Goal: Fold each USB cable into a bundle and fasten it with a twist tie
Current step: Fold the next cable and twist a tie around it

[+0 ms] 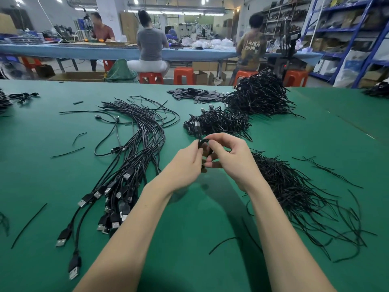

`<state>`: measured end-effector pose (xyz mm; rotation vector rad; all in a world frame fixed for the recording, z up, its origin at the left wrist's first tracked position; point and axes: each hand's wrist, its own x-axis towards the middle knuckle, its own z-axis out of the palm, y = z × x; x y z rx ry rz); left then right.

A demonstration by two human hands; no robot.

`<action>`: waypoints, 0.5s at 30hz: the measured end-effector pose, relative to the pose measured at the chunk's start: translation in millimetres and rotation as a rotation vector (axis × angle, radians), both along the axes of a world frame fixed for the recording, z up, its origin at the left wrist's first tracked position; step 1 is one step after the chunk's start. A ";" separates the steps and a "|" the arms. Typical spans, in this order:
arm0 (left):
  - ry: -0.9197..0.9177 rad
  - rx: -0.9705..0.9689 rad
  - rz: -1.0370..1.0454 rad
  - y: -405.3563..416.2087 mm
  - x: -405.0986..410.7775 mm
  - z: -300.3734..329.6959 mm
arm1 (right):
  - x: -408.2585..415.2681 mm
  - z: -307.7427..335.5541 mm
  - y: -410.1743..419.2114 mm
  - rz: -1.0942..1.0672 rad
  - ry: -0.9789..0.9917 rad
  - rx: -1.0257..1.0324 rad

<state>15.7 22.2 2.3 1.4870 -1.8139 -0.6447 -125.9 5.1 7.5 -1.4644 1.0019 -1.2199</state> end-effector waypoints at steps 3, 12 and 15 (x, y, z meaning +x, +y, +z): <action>0.178 0.074 -0.109 3.8 -1.8 0.4 | -2.5 0.5 0.6 -0.021 0.006 -0.010; -0.097 -0.040 -0.077 2.8 -17.2 -4.3 | 0.6 0.1 -4.7 -0.291 0.161 -0.032; 0.076 -0.069 -0.070 3.5 -23.4 -4.9 | -6.1 -3.9 -8.7 -0.304 0.003 0.044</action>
